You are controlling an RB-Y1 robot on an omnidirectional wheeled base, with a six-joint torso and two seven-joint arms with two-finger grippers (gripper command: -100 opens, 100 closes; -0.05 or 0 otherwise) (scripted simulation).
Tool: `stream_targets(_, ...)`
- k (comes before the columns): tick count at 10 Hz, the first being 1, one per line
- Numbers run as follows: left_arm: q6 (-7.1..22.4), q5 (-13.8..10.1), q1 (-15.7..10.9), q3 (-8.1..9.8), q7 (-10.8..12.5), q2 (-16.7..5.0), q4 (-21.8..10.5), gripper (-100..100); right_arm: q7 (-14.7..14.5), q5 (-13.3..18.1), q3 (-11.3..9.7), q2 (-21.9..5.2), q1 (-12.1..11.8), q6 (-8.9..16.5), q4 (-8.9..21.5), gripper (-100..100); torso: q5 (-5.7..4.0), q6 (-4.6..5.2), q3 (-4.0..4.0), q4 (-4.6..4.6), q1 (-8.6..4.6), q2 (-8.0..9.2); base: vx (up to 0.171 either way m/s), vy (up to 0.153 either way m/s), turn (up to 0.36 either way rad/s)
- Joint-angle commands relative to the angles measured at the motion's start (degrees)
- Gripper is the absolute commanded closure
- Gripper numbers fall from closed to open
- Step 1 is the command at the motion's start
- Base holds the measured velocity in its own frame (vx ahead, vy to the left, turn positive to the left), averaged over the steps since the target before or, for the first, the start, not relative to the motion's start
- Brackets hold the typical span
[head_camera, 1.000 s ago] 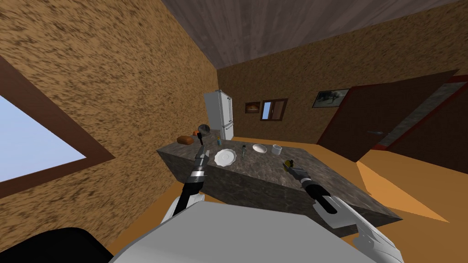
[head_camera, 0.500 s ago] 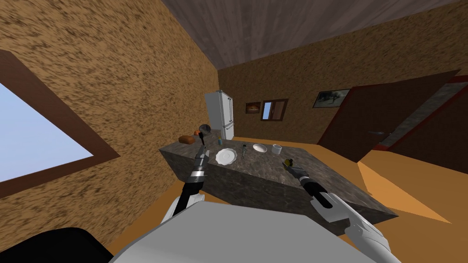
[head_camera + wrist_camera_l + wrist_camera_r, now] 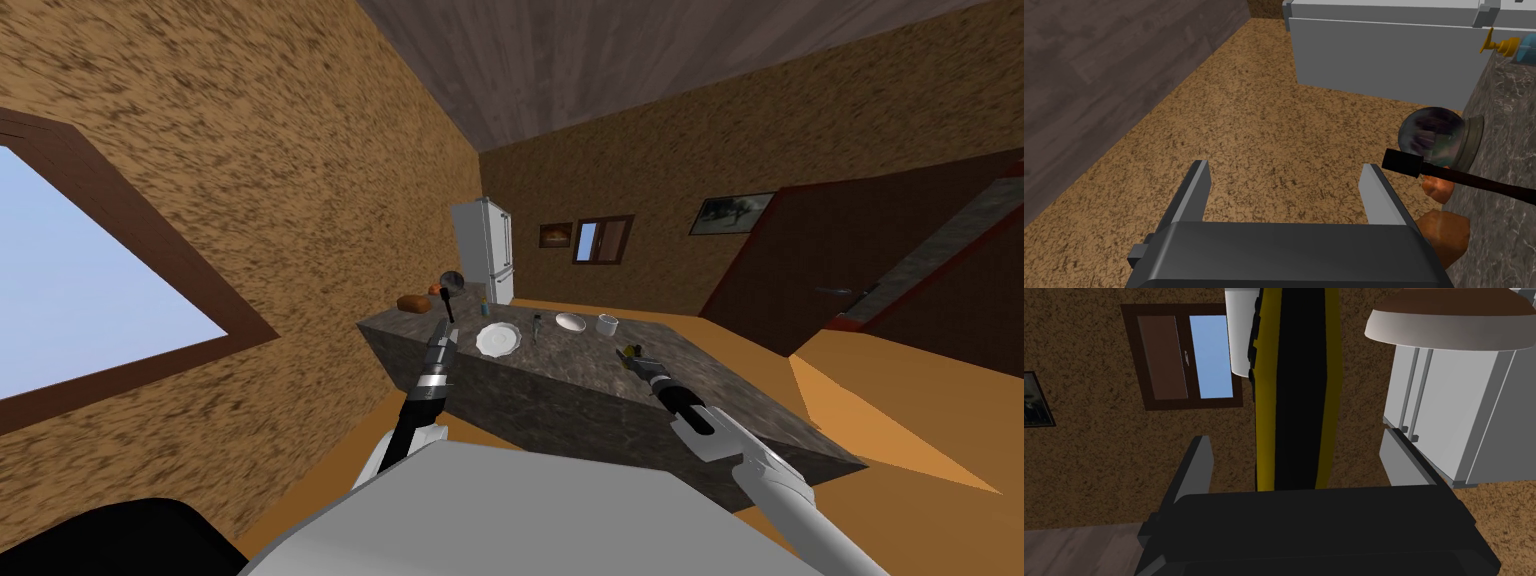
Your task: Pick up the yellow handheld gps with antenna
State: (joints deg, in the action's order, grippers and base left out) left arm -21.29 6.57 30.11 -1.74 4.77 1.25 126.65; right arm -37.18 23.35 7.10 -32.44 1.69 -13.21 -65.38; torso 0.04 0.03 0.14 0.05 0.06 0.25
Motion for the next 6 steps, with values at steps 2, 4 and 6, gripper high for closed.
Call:
stream_targets(2, 0.00, 0.00, 0.00, 0.00, 0.00, 0.00, 0.00, 0, -1.52, -1.35, -0.24, -0.78, 3.92, -1.88, 5.11, -100, -0.01, 0.02, -0.03, -0.01, -0.06, -0.06, -0.045, 0.009, 0.019)
stream_targets(4, 0.00, 0.00, 0.00, 0.00, 0.00, 0.00, 0.00, 0, -1.52, -1.35, -0.24, -0.78, 5.08, -1.88, 9.39, -100, -0.01, 0.01, -0.01, 0.00, -0.03, -0.01, -0.042, 0.015, 0.016)
stream_targets(6, 0.00, 0.00, 0.00, 0.00, 0.00, 0.00, 0.00, 0, -2.80, -2.52, -0.48, -1.43, 9.18, -3.42, 13.39, -100, 0.00, -0.01, -0.01, 0.00, -0.03, -0.02, -0.059, 0.013, 0.035)
